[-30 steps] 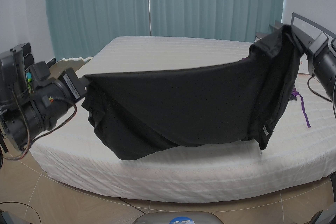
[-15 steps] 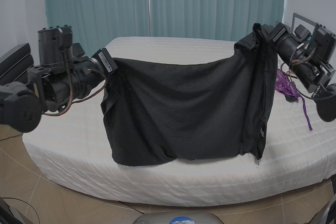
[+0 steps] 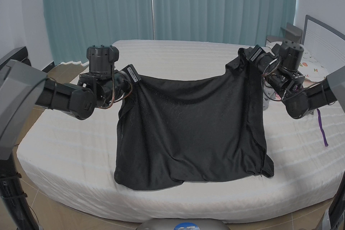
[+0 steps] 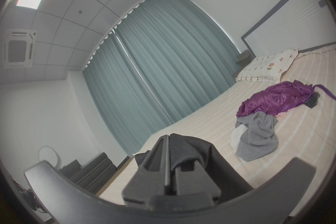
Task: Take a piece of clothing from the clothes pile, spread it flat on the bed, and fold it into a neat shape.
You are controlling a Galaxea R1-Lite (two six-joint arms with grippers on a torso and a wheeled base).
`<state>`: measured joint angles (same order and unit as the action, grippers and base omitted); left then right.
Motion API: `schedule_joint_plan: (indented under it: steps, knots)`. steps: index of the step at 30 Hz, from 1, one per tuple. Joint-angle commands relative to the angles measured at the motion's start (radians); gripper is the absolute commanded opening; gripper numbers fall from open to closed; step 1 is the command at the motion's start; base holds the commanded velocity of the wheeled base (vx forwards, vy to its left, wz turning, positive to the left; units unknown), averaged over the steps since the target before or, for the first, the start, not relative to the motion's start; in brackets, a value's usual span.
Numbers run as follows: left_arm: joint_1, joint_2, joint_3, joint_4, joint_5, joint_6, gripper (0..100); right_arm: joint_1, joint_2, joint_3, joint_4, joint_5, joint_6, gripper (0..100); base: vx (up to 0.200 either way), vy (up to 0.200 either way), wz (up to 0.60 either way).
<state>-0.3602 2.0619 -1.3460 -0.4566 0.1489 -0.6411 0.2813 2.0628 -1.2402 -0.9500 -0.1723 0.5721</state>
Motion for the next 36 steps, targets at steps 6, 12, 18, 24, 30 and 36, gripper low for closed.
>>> schedule_joint_plan:
  steps: [6,12,18,24,30,36]
  knots:
    - [0.009,0.277,-0.055,-0.132,0.012,-0.035,0,-0.019,0.238,-0.038,-0.032,-0.006,0.011,0,0.0,0.0,0.0]
    - [0.012,0.333,-0.065,-0.151,0.012,-0.061,0,-0.034,0.295,-0.042,-0.053,-0.015,0.011,0,0.0,0.0,0.0]
    - [0.017,0.414,-0.131,-0.151,0.012,-0.092,0,-0.047,0.382,-0.079,-0.059,-0.016,0.012,100,0.0,0.0,0.0]
    - [0.017,0.514,-0.209,-0.155,0.043,-0.086,100,-0.051,0.516,-0.162,-0.064,-0.047,0.017,100,0.0,0.0,0.0]
    - [0.04,0.573,-0.344,-0.155,0.175,-0.101,100,-0.085,0.543,-0.305,-0.075,-0.162,0.101,100,0.0,0.0,0.0]
    - [0.05,0.578,-0.34,-0.142,0.192,-0.12,100,-0.1,0.54,-0.262,-0.064,-0.161,0.106,100,0.0,0.0,0.0]
